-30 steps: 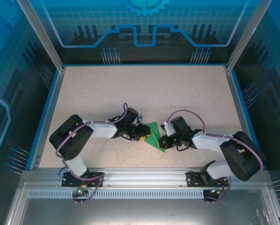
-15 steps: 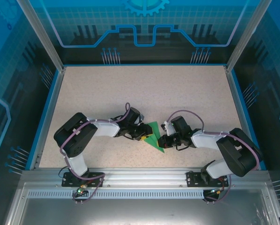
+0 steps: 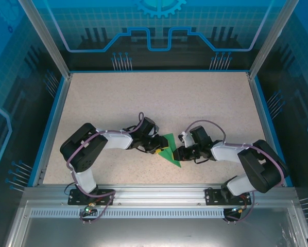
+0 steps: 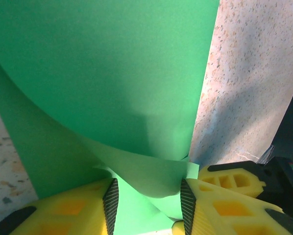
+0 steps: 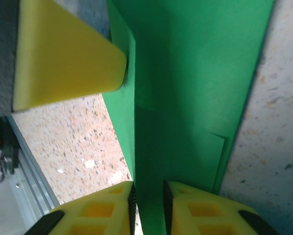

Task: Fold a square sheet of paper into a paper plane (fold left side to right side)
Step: Fourth fold the wing at the center of the table.

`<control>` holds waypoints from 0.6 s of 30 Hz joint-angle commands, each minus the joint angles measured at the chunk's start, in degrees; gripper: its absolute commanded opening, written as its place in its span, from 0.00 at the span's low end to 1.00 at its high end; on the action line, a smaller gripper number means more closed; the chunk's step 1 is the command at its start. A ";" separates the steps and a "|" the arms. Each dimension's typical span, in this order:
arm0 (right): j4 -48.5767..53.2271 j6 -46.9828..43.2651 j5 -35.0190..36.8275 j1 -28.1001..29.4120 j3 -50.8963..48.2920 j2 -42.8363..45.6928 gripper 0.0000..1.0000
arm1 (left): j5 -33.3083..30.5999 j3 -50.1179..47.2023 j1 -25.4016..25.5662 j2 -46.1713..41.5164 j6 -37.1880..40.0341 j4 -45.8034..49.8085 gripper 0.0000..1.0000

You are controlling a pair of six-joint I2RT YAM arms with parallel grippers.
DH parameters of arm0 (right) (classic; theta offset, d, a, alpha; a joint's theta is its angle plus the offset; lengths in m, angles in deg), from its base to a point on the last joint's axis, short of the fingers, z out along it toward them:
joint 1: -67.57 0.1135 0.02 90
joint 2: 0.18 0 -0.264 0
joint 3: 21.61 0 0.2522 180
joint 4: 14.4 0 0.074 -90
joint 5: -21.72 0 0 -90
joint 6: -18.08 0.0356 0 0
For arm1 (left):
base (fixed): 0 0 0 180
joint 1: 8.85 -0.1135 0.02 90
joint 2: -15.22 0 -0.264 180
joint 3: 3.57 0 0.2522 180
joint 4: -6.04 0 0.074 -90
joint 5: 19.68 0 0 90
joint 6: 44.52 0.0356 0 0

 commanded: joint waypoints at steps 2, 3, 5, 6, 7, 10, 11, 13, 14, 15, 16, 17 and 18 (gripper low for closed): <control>1.06 -1.07 -6.25 -3.49 3.01 0.44 0.31 | -1.73 0.47 0.40 1.83 2.04 3.36 0.42; 1.26 -1.37 -7.66 -4.29 3.54 -0.14 0.31 | -1.77 0.46 0.38 1.90 2.04 3.34 0.42; 1.26 -1.63 -9.39 -5.55 4.47 -1.57 0.32 | -1.77 0.37 0.41 1.74 2.04 3.26 0.42; 1.34 -1.80 -9.84 -5.90 5.02 -2.42 0.32 | -1.85 0.43 0.38 1.71 2.04 3.22 0.42; 1.50 -1.99 -10.14 -6.15 5.49 -3.29 0.31 | -1.82 0.29 0.39 1.62 2.04 3.18 0.42; 1.48 -2.21 -11.06 -6.15 6.57 -5.57 0.30 | -1.82 0.19 0.43 1.48 1.97 3.19 0.42; 1.32 -2.23 -11.32 -6.13 6.74 -6.09 0.30 | -1.82 0.17 0.44 1.48 2.04 3.11 0.42; 0.75 -2.06 -11.96 -6.09 6.94 -7.05 0.29 | -1.81 0.22 0.38 1.41 2.04 3.10 0.42; 0.48 -2.09 -12.19 -6.06 6.94 -7.40 0.29 | -1.73 0.27 0.43 1.43 2.12 3.13 0.42; 0.39 -2.09 -12.38 -6.06 6.92 -7.75 0.29 | -1.72 0.35 0.39 1.40 2.13 3.13 0.42; 0.31 -2.16 -12.58 -6.08 6.94 -8.08 0.29 | -1.73 0.28 0.40 1.41 2.12 3.13 0.42; 0.30 -2.18 -12.67 -6.07 6.96 -8.35 0.28 | -1.73 0.28 0.42 1.44 2.13 3.09 0.42; 0.22 -2.18 -12.77 -6.05 7.02 -8.69 0.27 | -1.73 0.28 0.42 1.42 2.13 3.13 0.42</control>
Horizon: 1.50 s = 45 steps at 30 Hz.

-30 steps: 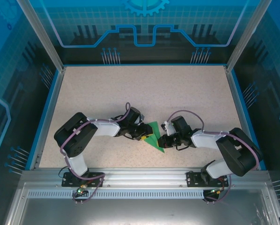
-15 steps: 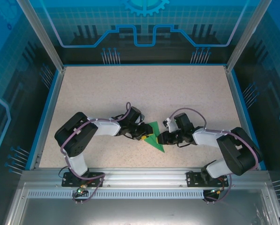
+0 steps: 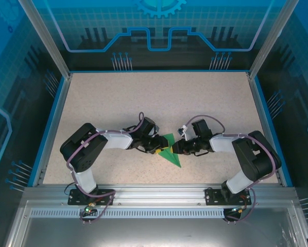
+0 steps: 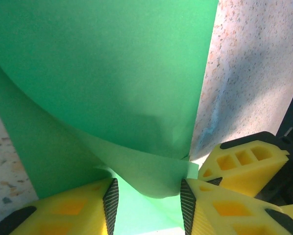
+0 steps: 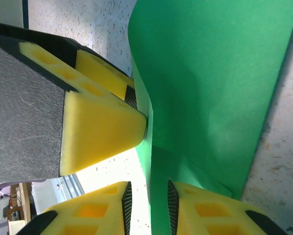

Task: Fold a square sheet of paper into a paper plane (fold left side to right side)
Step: Fourth fold the wing at the center of the table.

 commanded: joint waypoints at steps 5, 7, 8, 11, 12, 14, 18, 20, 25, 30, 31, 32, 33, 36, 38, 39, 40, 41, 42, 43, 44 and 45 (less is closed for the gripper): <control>-0.02 -1.22 -3.13 -0.81 1.54 -2.26 0.14 | -1.73 0.06 0.38 1.37 1.45 2.87 0.42; 0.86 -1.61 -2.13 -0.86 1.72 -1.97 0.10 | -1.73 -0.01 0.42 1.35 1.49 2.96 0.42; 1.61 -1.90 -1.56 -0.86 1.87 -1.75 0.09 | -1.73 -0.02 0.38 1.22 1.52 2.90 0.42; 3.76 -2.72 0.58 -1.03 2.24 -1.17 0.06 | -1.80 -0.04 0.42 1.13 1.54 3.05 0.42; 4.18 -3.00 1.15 -1.25 2.32 -1.08 0.06 | -1.85 -0.11 0.37 1.13 1.48 3.04 0.42; 5.15 -3.32 2.02 -1.42 2.48 -1.15 0.05 | -1.82 -0.14 0.40 1.10 1.58 3.02 0.42; 6.26 -3.85 3.32 -1.81 2.51 -1.22 0.05 | -1.81 -0.27 0.40 1.01 1.63 3.02 0.42; 6.49 -3.86 3.77 -1.95 2.33 -0.97 0.05 | -1.89 -0.24 0.41 0.99 1.59 3.10 0.42; 6.92 -4.04 4.68 -2.25 2.31 -0.45 0.05 | -1.82 -0.19 0.38 1.03 1.62 3.13 0.42; 7.94 -4.78 6.03 -2.35 2.67 0.00 0.05 | -1.90 -0.27 0.40 0.87 1.62 3.20 0.42; 8.07 -4.79 6.20 -2.35 2.69 0.02 0.05 | -1.91 -0.25 0.42 0.90 1.62 3.21 0.42; 8.21 -4.81 6.37 -2.37 2.77 0.02 0.05 | -1.86 -0.21 0.38 0.90 1.62 3.22 0.42; 8.27 -4.91 6.46 -2.42 2.84 -0.07 0.05 | -1.83 -0.27 0.37 0.93 1.63 3.21 0.42; 8.66 -5.14 6.86 -2.43 2.95 -0.34 0.06 | -1.82 -0.29 0.37 0.86 1.71 3.21 0.42; 8.74 -5.28 6.97 -2.50 2.95 -0.59 0.05 | -1.81 -0.23 0.45 0.90 1.70 3.16 0.42; 8.82 -5.27 6.96 -2.44 3.01 -0.76 0.06 | -1.81 -0.27 0.39 0.86 1.74 3.26 0.42; 8.82 -5.34 6.96 -2.40 3.08 -0.88 0.06 | -1.82 -0.29 0.43 0.93 1.73 3.33 0.42; 8.95 -5.34 7.04 -2.40 3.08 -1.08 0.06 | -1.84 -0.29 0.40 0.97 1.80 3.31 0.42; 9.07 -5.44 7.20 -2.44 3.16 -1.20 0.06 | -1.82 -0.29 0.45 0.98 1.74 3.31 0.42; 9.17 -5.57 7.40 -2.43 3.20 -1.30 0.06 | -1.82 -0.23 0.44 1.02 1.76 3.35 0.42; 9.33 -5.65 7.57 -2.41 3.21 -1.39 0.06 | -1.82 -0.22 0.44 0.99 1.78 3.28 0.42; 9.42 -5.62 7.66 -2.41 3.20 -1.44 0.06 | -1.82 -0.26 0.45 0.97 1.80 3.30 0.42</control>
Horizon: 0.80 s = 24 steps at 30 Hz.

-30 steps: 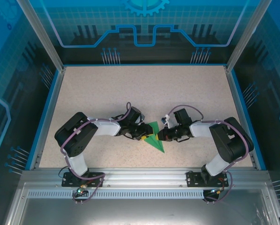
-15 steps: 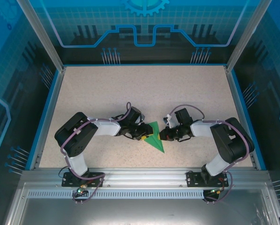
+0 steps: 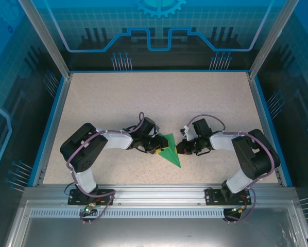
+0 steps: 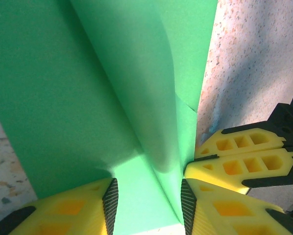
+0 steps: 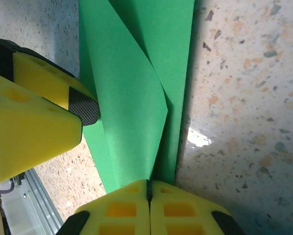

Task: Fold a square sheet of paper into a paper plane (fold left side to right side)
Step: Fourth fold the wing at the center of the table.

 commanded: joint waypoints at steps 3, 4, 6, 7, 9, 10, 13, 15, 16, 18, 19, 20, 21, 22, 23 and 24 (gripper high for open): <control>2.48 -1.38 1.27 -1.04 1.29 -0.71 0.06 | -1.82 -0.16 0.35 1.02 1.40 3.35 0.42; 2.72 -1.50 1.47 -1.10 1.37 -0.82 0.06 | -1.82 -0.17 0.37 1.00 1.36 3.35 0.42; 3.39 -1.64 1.75 -1.03 1.55 -1.00 0.06 | -1.77 -0.19 0.33 0.88 1.41 3.36 0.42; 3.62 -1.78 1.89 -0.98 1.51 -1.02 0.06 | -1.79 -0.17 0.35 0.94 1.46 3.35 0.42; 3.98 -1.75 1.88 -0.97 1.49 -1.25 0.06 | -1.73 -0.12 0.33 0.66 1.51 3.35 0.42; 4.15 -1.77 1.90 -0.96 1.47 -1.43 0.06 | -1.73 -0.20 0.36 0.47 1.63 3.46 0.42; 4.18 -1.52 2.14 -0.58 1.18 -1.95 0.06 | -1.82 0.31 0.35 -0.30 2.49 4.57 0.42; 4.16 -1.26 2.21 -0.31 1.29 -2.59 0.06 | -1.77 0.83 0.38 -0.93 2.85 5.32 0.42; 4.28 -1.15 2.51 -0.05 1.34 -2.90 0.06 | -1.81 0.98 0.33 -1.36 3.12 5.57 0.43; 4.80 -1.05 3.28 0.25 1.70 -3.41 0.06 | -1.83 1.52 0.28 -2.24 3.49 6.46 0.44; 5.08 -1.03 3.60 0.46 1.89 -3.71 0.06 | -1.88 1.85 0.30 -2.87 3.90 6.99 0.45; 5.26 -1.04 3.75 0.63 2.03 -3.89 0.06 | -2.05 2.11 0.32 -3.42 4.12 7.52 0.45; 5.70 -1.04 4.14 0.80 2.32 -4.06 0.06 | -2.25 2.42 0.29 -4.06 4.38 8.04 0.45; 6.04 -1.04 4.51 0.84 2.51 -4.25 0.06 | -2.42 2.61 0.26 -4.76 4.65 8.58 0.45; 6.16 -1.09 4.67 0.87 2.59 -4.32 0.06 | -2.50 2.87 0.28 -5.29 4.83 8.92 0.45; 6.51 -0.92 5.05 0.96 2.75 -4.40 0.06 | -2.44 3.20 0.31 -5.68 4.98 9.24 0.43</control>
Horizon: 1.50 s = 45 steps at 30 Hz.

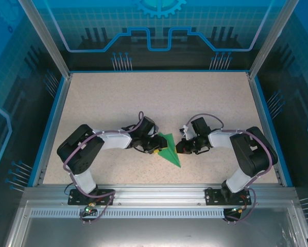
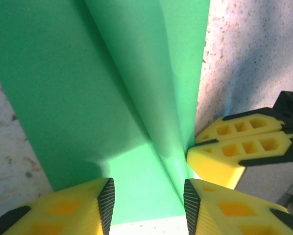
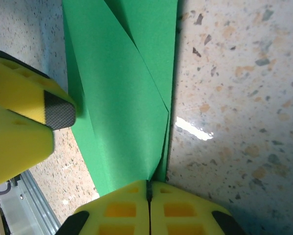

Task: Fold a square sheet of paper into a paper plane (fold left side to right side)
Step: Fourth fold the wing at the center of the table.

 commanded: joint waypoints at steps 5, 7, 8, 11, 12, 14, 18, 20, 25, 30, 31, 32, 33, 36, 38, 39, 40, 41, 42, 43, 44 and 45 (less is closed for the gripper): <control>4.17 -0.09 4.80 1.37 0.79 -2.91 0.06 | 2.05 4.25 0.44 -1.31 1.50 1.68 0.33; 4.24 -0.06 4.97 1.58 0.90 -3.16 0.06 | 3.25 5.90 0.62 0.67 1.25 0.90 0.30; 4.32 -0.07 5.02 1.69 0.95 -3.19 0.06 | 3.66 6.69 0.81 1.58 1.23 0.75 0.30; 4.66 -0.07 5.43 1.90 1.08 -3.34 0.06 | 4.46 9.53 1.16 4.43 1.40 0.78 0.29; 4.81 -0.03 5.45 1.94 1.17 -3.34 0.06 | 4.61 10.41 1.29 5.45 1.48 0.85 0.29; 4.93 -0.12 5.59 2.11 1.25 -3.33 0.06 | 4.69 11.80 1.43 7.10 1.52 1.18 0.29; 5.45 -0.12 5.94 2.30 1.47 -3.30 0.06 | 4.08 12.75 1.62 9.34 1.64 2.03 0.28; 5.56 -0.18 6.08 2.35 1.56 -3.25 0.06 | 3.20 12.29 1.56 9.66 1.72 2.60 0.28; 6.09 -0.35 6.41 2.44 1.75 -3.47 0.07 | 1.09 11.13 1.58 10.01 2.36 3.99 0.28; 6.26 -0.52 6.42 2.60 2.03 -3.52 0.07 | -0.87 10.70 1.48 10.91 3.33 5.88 0.27; 6.27 -0.54 6.43 2.57 2.04 -3.43 0.07 | -1.15 10.53 1.49 11.01 3.41 5.97 0.27; 6.34 -0.52 6.46 2.61 2.07 -3.28 0.07 | -1.40 10.19 1.51 11.02 3.36 5.97 0.27; 6.44 -0.52 6.60 2.61 2.09 -3.17 0.07 | -1.67 9.91 1.47 11.11 3.33 5.92 0.27; 6.70 -0.71 6.47 2.61 2.27 -2.91 0.07 | -2.21 9.22 1.48 11.41 3.38 6.05 0.27; 6.54 -0.71 6.12 2.61 2.40 -2.60 0.08 | -2.46 8.86 1.48 11.71 3.40 6.05 0.27; 6.53 -0.71 5.86 2.59 2.55 -2.19 0.08 | -2.65 8.62 1.47 11.81 3.38 5.91 0.27; 6.53 -0.74 5.67 2.53 2.69 -1.68 0.09 | -2.82 8.42 1.53 11.96 3.42 5.98 0.27; 6.59 -0.57 5.47 2.40 3.05 -0.87 0.11 | -3.00 8.24 1.50 12.03 3.42 6.03 0.27; 6.92 -0.48 5.46 2.34 3.27 0.27 0.14 | -3.10 8.06 1.48 12.10 3.42 5.99 0.27; 7.40 -0.41 5.61 2.10 3.56 1.31 0.17 | -3.14 7.92 1.48 12.16 3.43 6.03 0.27; 8.16 -0.43 6.00 1.86 3.88 2.67 0.21 | -3.21 7.79 1.47 12.16 3.46 5.98 0.27; 9.21 -0.63 6.59 1.74 4.23 4.11 0.24 | -3.19 7.63 1.47 12.12 3.41 5.98 0.27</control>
